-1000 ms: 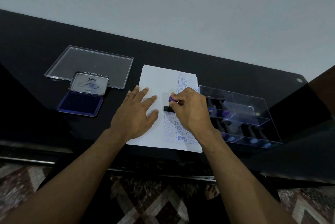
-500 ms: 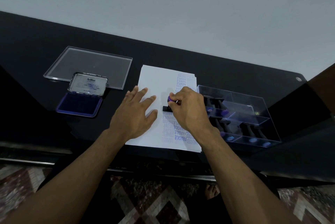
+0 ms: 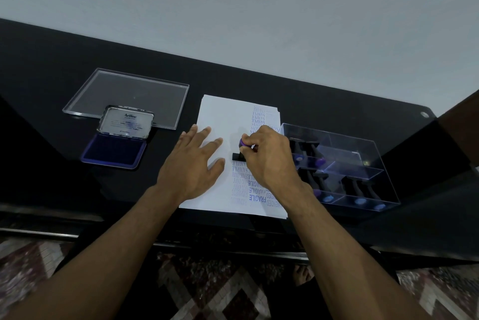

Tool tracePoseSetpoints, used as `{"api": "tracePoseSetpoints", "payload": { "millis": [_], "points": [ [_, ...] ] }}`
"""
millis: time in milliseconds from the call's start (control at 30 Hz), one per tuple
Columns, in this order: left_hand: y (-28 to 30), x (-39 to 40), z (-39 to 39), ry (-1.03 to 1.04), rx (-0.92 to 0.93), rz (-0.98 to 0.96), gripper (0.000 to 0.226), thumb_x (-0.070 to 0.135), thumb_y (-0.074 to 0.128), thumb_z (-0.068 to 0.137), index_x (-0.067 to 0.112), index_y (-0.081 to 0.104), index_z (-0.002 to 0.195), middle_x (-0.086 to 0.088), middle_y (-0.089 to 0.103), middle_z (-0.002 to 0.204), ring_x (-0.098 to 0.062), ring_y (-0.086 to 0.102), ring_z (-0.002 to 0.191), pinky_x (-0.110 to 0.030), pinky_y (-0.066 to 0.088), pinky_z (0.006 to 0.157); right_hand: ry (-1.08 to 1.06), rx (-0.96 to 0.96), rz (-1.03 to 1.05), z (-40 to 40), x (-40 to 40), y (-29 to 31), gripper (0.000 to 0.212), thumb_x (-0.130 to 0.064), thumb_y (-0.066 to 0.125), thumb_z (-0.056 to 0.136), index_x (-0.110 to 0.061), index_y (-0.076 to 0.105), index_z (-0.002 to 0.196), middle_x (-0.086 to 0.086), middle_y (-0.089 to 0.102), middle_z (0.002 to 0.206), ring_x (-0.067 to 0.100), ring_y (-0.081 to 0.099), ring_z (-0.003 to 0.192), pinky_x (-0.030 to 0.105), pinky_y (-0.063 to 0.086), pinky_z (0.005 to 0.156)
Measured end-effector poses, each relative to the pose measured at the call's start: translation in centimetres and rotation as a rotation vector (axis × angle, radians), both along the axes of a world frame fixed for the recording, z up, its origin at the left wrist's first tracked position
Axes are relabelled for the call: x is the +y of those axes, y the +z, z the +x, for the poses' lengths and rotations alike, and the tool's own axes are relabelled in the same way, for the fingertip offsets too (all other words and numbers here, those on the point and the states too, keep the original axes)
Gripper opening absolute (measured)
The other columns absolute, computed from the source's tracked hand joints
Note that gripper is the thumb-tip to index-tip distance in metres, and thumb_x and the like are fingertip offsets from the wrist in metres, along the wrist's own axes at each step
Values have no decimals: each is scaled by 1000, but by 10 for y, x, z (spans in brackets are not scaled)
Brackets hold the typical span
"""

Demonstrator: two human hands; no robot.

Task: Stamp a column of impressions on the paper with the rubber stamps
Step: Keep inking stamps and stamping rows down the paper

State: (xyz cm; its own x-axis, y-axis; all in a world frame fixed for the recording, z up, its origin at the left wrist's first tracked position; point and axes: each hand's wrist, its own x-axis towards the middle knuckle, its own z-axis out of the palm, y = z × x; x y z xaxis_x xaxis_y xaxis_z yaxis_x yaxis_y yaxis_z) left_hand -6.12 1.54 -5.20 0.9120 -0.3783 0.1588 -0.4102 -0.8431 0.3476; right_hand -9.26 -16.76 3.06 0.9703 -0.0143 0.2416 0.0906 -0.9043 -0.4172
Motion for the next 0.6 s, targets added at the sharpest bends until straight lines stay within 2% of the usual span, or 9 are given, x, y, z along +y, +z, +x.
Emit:
{"api": "tracePoseSetpoints", "payload": {
  "millis": [167,500,600],
  "points": [
    [0,0,-1,2,-12,4,68,62,25,95,29,42,152,-3,25,166,-25,8,156,-40,3,123,-2,-11,12,0,0,-1,16,-19,65,94,-12,77,103,5,63,95,16,61,83,28,53,78],
    [-1,0,0,2,-20,10,70,64,22,94,29,43,152,-3,26,165,-25,10,156,-40,2,122,-12,-20,35,0,-1,-1,17,-19,68,92,-13,77,105,4,65,97,14,61,84,19,47,78],
    [0,1,-1,5,-14,11,72,65,21,93,30,42,152,-3,25,166,-25,9,156,-40,2,122,-16,-7,45,-1,-1,1,18,-19,69,91,-13,77,106,5,66,99,15,62,85,22,49,80]
  ]
}}
